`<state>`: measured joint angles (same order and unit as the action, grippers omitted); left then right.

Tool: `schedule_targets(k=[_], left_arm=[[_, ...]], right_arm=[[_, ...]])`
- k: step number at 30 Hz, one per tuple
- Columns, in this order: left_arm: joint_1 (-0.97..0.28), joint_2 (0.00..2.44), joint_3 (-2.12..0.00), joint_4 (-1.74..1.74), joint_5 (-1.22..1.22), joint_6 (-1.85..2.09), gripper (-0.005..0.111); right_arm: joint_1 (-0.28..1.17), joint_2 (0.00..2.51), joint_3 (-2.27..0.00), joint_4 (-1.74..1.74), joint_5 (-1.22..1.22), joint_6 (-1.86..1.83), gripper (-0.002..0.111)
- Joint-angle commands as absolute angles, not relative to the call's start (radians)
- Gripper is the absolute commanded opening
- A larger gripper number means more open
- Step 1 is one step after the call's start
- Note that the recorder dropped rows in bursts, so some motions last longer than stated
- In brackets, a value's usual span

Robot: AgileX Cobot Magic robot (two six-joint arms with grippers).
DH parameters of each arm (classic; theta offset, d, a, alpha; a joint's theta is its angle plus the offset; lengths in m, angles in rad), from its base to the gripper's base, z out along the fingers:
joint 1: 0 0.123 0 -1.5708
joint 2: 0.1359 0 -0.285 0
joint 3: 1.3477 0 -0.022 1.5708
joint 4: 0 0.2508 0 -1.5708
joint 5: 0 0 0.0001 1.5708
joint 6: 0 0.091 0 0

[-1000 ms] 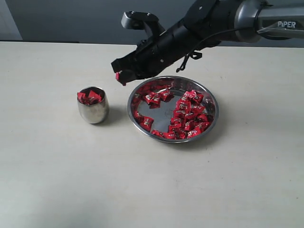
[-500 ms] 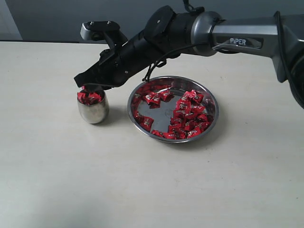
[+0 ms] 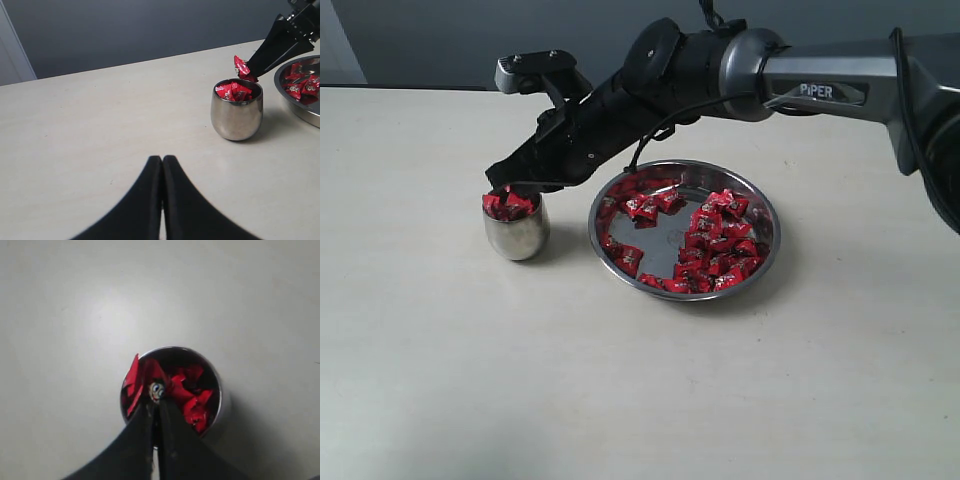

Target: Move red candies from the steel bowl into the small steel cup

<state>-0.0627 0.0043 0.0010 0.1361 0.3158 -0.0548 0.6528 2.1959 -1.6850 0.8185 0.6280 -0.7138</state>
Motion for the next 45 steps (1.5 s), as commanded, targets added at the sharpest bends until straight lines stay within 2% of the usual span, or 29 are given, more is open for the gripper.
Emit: schedule_targets(k=[1,8,21,29,32,38,45], left_arm=[[-0.073,0.000,0.000,0.136,0.309,-0.060,0.000],[-0.073,0.000,0.000,0.136,0.309,-0.060,0.000],[-0.073,0.000,0.000,0.136,0.309,-0.060,0.000],[-0.073,0.000,0.000,0.136,0.309,-0.060,0.000],[-0.073,0.000,0.000,0.136,0.309,-0.060,0.000],[-0.073,0.000,0.000,0.136,0.309,-0.060,0.000],[-0.073,0.000,0.000,0.136,0.309,-0.060,0.000]], right_arm=[[0.649,2.192,-1.690,0.812,0.621,-0.713,0.000],[0.649,2.192,-1.690,0.812,0.621,-0.713,0.022],[0.649,2.192,-1.690,0.812,0.608,-0.713,0.022],[0.649,2.126,-1.690,0.788,0.504,-0.713,0.022],[0.648,2.072,-1.690,0.665,0.490,-0.656,0.022],[0.648,2.058,-1.690,0.290,0.517,-0.321,0.022],[0.628,2.056,-1.690,0.237,0.523,-0.247,0.022]])
